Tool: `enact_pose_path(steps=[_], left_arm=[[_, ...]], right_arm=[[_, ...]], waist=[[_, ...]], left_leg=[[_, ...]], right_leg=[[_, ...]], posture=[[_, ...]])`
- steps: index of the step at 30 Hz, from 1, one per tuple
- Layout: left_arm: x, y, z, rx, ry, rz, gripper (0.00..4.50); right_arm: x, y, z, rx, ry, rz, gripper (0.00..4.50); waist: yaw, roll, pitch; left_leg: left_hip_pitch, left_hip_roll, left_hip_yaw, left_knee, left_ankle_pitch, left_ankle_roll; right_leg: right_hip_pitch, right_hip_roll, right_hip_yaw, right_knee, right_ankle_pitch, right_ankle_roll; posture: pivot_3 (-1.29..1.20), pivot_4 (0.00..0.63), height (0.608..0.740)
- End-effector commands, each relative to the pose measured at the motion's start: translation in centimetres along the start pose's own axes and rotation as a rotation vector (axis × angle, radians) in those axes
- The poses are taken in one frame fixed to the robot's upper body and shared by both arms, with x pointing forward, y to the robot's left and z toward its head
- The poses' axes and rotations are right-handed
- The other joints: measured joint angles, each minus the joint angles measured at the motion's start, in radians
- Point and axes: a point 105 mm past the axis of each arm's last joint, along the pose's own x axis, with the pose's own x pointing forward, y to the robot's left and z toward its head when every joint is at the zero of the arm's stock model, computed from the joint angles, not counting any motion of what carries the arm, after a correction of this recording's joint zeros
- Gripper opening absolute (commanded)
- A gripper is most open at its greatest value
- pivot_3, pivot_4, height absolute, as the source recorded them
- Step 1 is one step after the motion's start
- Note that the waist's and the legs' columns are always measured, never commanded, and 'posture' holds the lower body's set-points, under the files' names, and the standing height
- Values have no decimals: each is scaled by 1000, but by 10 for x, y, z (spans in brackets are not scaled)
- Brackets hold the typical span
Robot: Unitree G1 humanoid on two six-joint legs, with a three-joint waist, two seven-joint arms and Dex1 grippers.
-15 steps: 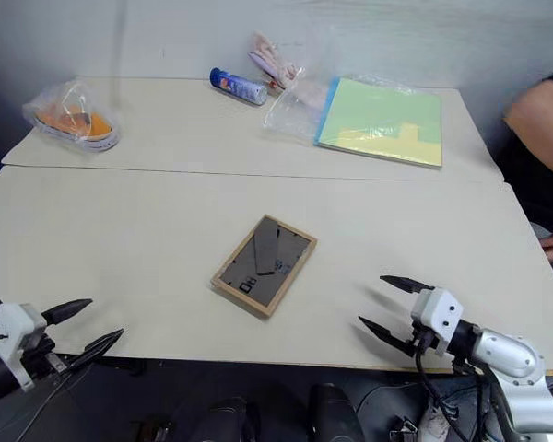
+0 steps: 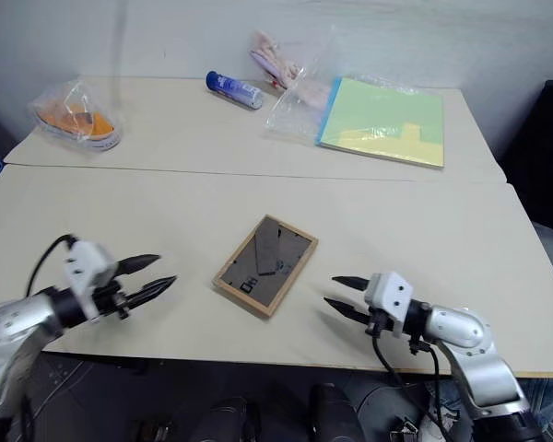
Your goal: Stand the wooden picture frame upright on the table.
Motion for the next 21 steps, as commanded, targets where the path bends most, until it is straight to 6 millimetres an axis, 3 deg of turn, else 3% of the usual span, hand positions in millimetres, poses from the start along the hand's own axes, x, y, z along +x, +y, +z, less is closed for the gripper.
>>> enact_pose_path(steps=[1, 2, 3, 9, 21], left_arm=[[26, 0, -8, 15, 33, -32, 1266], [32, -1, -7, 7, 31, -47, 905], [38, -6, -6, -5, 22, -83, 638], [51, -33, -15, 7, 56, -216, 638], [41, -62, -10, -51, 11, -270, 638]], right_arm=[[15, -1, 3, -31, 8, 7, 418], [18, -1, 3, -24, 8, 10, 29], [21, -2, 3, -32, 8, 9, 0], [37, -9, -3, -46, 54, 8, 0], [40, -36, 0, -93, 56, -6, 0]], waist=[[-5, 0, 0], [-6, 0, 0], [-6, 0, 0], [-3, 0, 0], [-3, 0, 0]], left_leg=[[0, 0, 1, 1, 0, 0], [0, 0, 1, 1, 0, 0], [-1, 1, 1, 2, 0, 0], [-2, 1, 1, 6, 0, 1], [-2, 1, 1, 6, -1, 1]], right_leg=[[-1, 1, 0, 2, 0, 0], [-1, 1, 1, 5, 0, 0], [-1, 1, 0, 5, 0, 0], [-2, 1, 1, 6, 0, 0], [-2, 0, 0, 7, 0, 0]], posture=[[0, 150, 740], [0, 150, 740], [0, 150, 740], [0, 150, 740], [0, 150, 740]])
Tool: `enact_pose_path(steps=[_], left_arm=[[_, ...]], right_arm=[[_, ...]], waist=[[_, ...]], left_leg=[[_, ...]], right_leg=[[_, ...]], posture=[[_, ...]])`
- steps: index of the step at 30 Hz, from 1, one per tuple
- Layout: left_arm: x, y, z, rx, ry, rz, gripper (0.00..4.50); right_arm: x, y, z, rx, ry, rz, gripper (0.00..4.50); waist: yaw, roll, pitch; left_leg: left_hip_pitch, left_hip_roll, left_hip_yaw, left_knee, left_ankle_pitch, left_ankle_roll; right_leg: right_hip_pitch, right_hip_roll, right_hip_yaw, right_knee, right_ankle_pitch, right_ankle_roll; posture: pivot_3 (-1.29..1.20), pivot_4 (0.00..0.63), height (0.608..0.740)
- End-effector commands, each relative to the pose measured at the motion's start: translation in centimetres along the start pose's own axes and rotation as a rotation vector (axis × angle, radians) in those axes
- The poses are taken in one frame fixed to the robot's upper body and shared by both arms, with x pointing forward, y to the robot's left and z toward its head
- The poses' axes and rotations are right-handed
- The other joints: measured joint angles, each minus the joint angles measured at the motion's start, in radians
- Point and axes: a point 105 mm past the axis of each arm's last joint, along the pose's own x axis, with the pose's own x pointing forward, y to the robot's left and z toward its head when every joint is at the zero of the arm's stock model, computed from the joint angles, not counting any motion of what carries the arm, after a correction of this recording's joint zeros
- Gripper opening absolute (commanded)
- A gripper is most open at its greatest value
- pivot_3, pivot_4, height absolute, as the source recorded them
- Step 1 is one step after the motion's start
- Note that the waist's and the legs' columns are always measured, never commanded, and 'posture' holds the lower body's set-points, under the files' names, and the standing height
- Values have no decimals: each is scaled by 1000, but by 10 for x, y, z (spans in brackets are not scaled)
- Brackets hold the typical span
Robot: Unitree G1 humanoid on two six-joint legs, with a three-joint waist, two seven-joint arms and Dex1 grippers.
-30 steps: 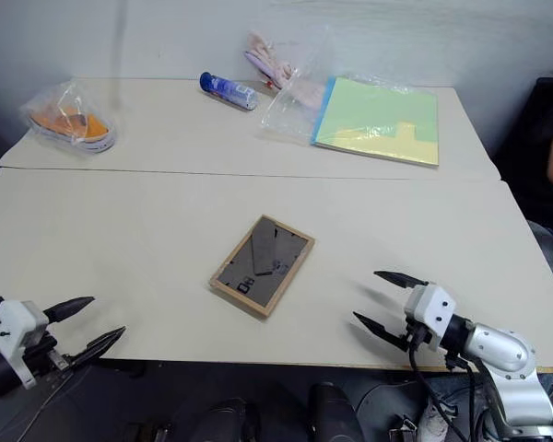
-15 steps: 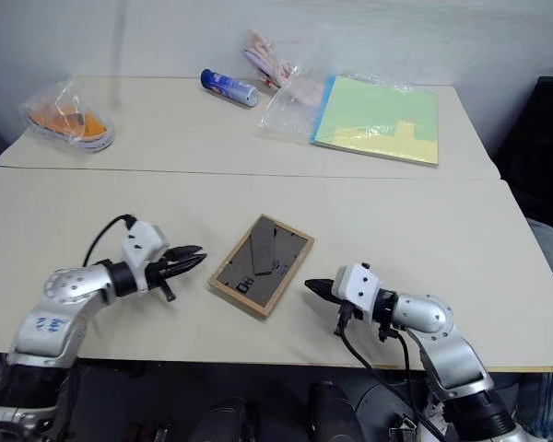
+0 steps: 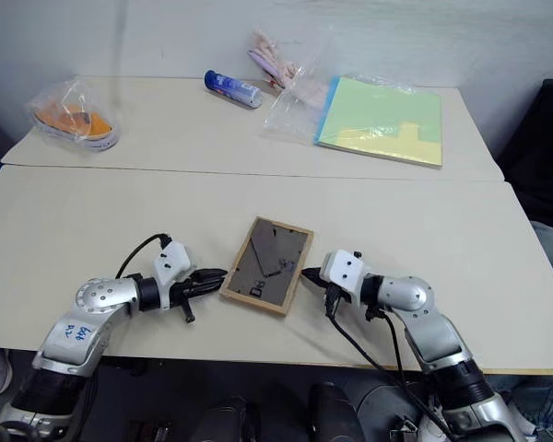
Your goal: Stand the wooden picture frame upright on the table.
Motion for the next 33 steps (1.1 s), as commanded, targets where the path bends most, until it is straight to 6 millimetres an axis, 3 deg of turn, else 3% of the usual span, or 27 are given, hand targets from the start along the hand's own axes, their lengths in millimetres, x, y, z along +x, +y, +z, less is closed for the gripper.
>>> enact_pose_path(steps=[1, 7, 10, 12, 16, 22, 33], left_arm=[[-2, -16, 8, -8, -43, -46, 638], [-10, -20, 2, -63, -34, -18, 638], [-26, 0, -11, -187, 30, 97, 638], [-37, 5, -12, -340, 49, 97, 1162], [-48, -14, 1, -724, 137, -113, 2326], [-25, -7, 10, -945, 253, -159, 4130], [20, -32, 14, -1007, 351, -278, 4130]], right_arm=[[-2, -11, 9, -41, -35, -20, 0], [2, -16, 8, -52, -42, -22, 0], [-9, -18, 6, -57, -20, -24, 0], [-18, -16, 4, -72, 6, -3, 0], [-29, -1, 5, -79, 44, 70, 0], [-25, 17, 9, -72, 68, 111, 0], [-14, 20, 14, -95, 75, 107, 0]], waist=[[-1, 0, 0], [-1, 0, 0], [-1, 0, 0], [-1, 0, 0], [0, 0, 0], [2, 0, 0], [27, 0, -1]], left_leg=[[0, 0, 0, 0, 0, 0], [0, 0, 0, 0, 0, 0], [0, 1, 0, 0, 0, 0], [0, 1, 0, 0, 0, 0], [1, 1, -1, 0, 0, 0], [0, -1, -3, 1, 0, 0], [2, -2, -3, 2, 0, -1]], right_leg=[[0, 0, 0, 0, 0, 0], [0, 0, 0, 0, 0, 0], [0, 0, 0, 0, 0, 0], [0, 0, 0, 0, 0, 0], [1, 0, 0, 0, 0, 0], [2, 0, -1, 1, 0, 0], [3, -1, 0, 0, 0, 0]], posture=[[0, 150, 740], [0, 150, 740], [0, 150, 740], [0, 150, 740], [0, 150, 740], [0, 150, 740], [0, 150, 740]])
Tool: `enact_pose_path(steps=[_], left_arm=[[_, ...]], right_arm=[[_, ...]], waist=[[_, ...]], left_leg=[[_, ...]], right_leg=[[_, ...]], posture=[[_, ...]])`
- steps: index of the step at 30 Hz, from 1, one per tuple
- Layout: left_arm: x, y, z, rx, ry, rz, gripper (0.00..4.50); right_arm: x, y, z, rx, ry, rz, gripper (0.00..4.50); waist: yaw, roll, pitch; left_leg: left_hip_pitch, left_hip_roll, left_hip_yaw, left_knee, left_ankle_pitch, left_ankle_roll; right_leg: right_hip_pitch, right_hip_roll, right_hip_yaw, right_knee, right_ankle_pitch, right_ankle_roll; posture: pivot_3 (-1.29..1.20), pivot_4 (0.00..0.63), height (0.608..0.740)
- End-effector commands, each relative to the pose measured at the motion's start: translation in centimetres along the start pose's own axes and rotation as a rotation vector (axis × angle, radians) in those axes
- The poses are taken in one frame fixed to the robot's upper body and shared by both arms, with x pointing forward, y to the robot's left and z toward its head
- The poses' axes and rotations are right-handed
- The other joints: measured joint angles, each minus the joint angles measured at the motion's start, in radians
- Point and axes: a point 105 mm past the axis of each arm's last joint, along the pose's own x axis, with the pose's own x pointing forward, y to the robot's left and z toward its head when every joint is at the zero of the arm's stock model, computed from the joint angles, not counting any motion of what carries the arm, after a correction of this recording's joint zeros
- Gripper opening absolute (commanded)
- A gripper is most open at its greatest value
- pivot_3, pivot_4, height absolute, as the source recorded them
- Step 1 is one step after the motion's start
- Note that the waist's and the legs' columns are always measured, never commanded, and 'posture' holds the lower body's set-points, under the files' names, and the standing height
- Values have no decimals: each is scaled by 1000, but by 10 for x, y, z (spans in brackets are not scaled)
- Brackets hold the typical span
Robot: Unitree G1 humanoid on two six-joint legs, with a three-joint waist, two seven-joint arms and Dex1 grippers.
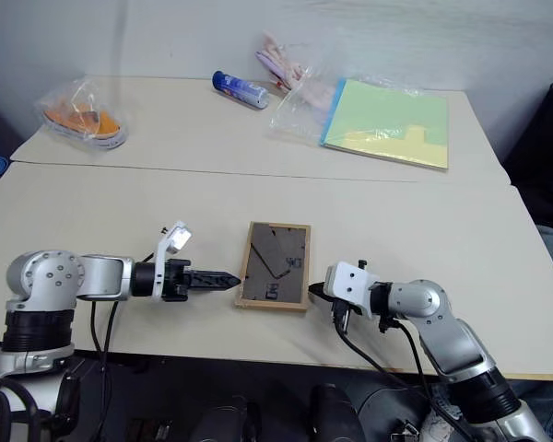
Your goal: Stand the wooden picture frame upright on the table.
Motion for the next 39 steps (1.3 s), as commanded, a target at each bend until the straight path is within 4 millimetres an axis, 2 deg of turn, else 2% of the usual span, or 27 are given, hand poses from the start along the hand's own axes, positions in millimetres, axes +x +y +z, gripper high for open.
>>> enact_pose_path(steps=[1, 7, 10, 17, 18, 21, 23, 25, 28, 31, 34, 39], left_arm=[[28, -1, -22, -92, 117, -42, 4130], [44, -13, -17, -142, 113, -111, 4130], [45, -12, -12, -163, 92, -108, 3590], [37, -6, -7, -185, 33, -87, 1433], [33, -6, -7, -178, 20, -86, 1275], [24, -10, 10, -151, -142, -121, 1241], [18, -17, 18, 10, -226, -106, 1241], [18, -19, 12, 171, -215, -80, 1241], [20, -16, 6, 247, -195, -86, 1241], [22, -22, 1, 297, -176, -135, 1241], [25, -25, 0, 326, -168, -150, 1241], [26, -25, 2, 333, -174, -154, 1241]], right_arm=[[4, -4, 14, -49, -33, -8, 0], [8, -4, 15, -61, -30, -9, 0], [8, -5, 14, -61, -26, -12, 0], [-2, -10, 4, -49, 7, -33, 0], [-8, -14, 4, -13, -9, -57, 0], [-23, -26, 21, 54, -140, -87, 538], [-27, -29, 38, 166, -248, -45, 1178], [-26, -28, 54, 294, -328, 25, 1814], [-17, -40, 67, 361, -366, 6, 2855], [-5, -49, 73, 381, -371, -21, 3845], [7, -53, 79, 379, -376, -27, 3845], [20, -41, 100, 370, -442, 73, 3845]], waist=[[4, 0, 0], [9, 0, -1], [7, 0, -1], [0, -1, -1], [0, -1, -1], [-5, -1, 0], [-6, -1, 0], [-15, -2, 1], [-21, -1, 0], [-22, -1, 0], [-19, -1, 0], [-22, -1, 0]], left_leg=[[0, 0, 0, 0, 0, 0], [0, -1, -2, 1, 0, 0], [0, -1, -2, 1, 0, 0], [-1, -1, -2, 1, 0, -1], [0, -1, -2, 1, 0, -1], [0, 0, -2, 1, 1, -2], [0, 0, -1, 1, 1, -3], [0, 1, -1, 1, 2, -4], [1, 1, -1, 0, 3, -6], [0, 1, -1, 0, 3, -5], [-2, 1, -1, 0, 2, -4], [-2, 1, -1, 0, 2, -3]], right_leg=[[0, 0, 0, 0, 0, 0], [2, 0, 0, -1, 0, 0], [2, 0, -1, -1, 0, 0], [1, 1, -1, -1, 0, 0], [1, 1, -1, -1, 0, 0], [1, 2, -1, -1, 0, 0], [1, 2, -1, -1, 0, 0], [0, 3, -1, -2, 0, 0], [0, 4, -1, -2, 0, -1], [-1, 3, -1, -2, -1, -1], [-1, 3, -1, -2, -1, -1], [-1, 2, -1, -1, 0, 0]], posture=[[0, 150, 740], [0, 150, 740], [0, 150, 740], [0, 150, 740], [0, 150, 740], [0, 150, 740], [0, 150, 740], [0, 150, 740], [0, 150, 740], [0, 150, 740], [0, 150, 740], [0, 150, 740]])
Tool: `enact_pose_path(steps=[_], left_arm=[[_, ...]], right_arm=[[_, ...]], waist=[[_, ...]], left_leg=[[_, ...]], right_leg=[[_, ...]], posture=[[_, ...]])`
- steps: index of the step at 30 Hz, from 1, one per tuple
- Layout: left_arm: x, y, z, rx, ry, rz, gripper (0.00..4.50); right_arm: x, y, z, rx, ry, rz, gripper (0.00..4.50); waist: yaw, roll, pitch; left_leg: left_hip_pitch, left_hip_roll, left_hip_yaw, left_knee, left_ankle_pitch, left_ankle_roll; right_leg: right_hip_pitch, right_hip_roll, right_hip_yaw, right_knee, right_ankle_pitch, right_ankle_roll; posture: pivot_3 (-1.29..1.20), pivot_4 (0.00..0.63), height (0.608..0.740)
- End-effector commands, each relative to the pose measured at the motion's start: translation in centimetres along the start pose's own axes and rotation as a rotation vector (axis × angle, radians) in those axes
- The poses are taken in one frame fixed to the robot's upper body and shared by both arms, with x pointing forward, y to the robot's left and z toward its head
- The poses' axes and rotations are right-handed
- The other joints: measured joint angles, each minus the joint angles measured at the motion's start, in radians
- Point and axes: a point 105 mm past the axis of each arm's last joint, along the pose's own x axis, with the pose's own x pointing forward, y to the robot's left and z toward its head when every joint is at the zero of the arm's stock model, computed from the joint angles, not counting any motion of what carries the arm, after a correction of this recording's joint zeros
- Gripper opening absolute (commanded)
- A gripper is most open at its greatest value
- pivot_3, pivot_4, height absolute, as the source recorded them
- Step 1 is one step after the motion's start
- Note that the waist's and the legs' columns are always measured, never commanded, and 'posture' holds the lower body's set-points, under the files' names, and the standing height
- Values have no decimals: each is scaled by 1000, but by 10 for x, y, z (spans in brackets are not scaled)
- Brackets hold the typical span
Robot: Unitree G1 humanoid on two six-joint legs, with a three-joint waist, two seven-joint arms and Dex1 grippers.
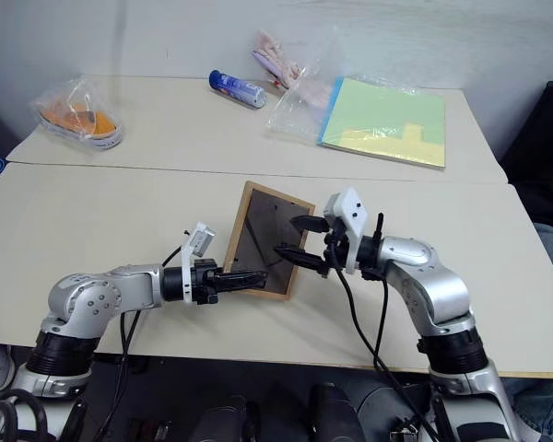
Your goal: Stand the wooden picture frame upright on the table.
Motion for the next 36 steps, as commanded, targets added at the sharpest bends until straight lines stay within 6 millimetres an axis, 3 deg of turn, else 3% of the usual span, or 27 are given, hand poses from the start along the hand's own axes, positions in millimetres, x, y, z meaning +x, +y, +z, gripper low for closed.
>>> enact_pose_path(steps=[1, 4, 8, 16, 22, 24, 29, 36], left_arm=[[5, -5, 1, 30, 14, -12, 1241], [5, -1, 6, -24, -14, 1, 1241], [0, -2, 17, -127, -64, -23, 1241], [-13, -16, 22, -260, -53, -148, 1241], [-26, -23, 27, -386, -21, -246, 1241], [-28, -20, 25, -435, 11, -253, 1241], [-27, -24, 30, -536, 43, -331, 1241], [-25, -35, 38, -595, 49, -400, 1241]], right_arm=[[11, 21, 13, 0, -54, 116, 3845], [7, 42, 23, -17, -86, 228, 3845], [-5, 46, 22, -60, -71, 250, 3845], [-36, 22, 7, -334, -2, 157, 3845], [-75, 0, 26, -587, -46, 30, 3845], [-80, 0, 22, -724, 0, 52, 3845], [-65, 1, 5, -1064, 38, 64, 3845], [-38, -4, -12, -1286, 2, -11, 3845]], waist=[[-1, 0, 0], [5, 0, 0], [15, -1, 1], [15, -1, 1], [19, -1, 1], [19, -1, 1], [10, -1, 1], [-5, -1, 2]], left_leg=[[0, 0, 0, 0, 0, 0], [0, 0, 0, 0, 0, 1], [-2, -1, -1, 0, -1, 3], [-2, 0, 0, 0, -1, 3], [-2, -1, 0, 0, -1, 2], [-1, 0, 0, 0, -1, 2], [0, 0, 0, 0, -1, 1], [0, 0, 0, 1, 0, 0]], right_leg=[[0, 0, 0, 0, 0, 0], [0, 0, 0, 0, 0, 0], [0, -1, 0, 0, 1, 1], [-1, 0, 0, -1, 1, 2], [0, 0, 0, -1, 1, 2], [0, 0, 0, -1, 1, 2], [0, 0, 0, -1, 1, 2], [0, -1, 0, 1, 1, 1]], posture=[[0, 150, 740], [0, 150, 740], [0, 150, 740], [0, 150, 740], [0, 150, 740], [0, 150, 740], [0, 150, 740], [0, 150, 740]])
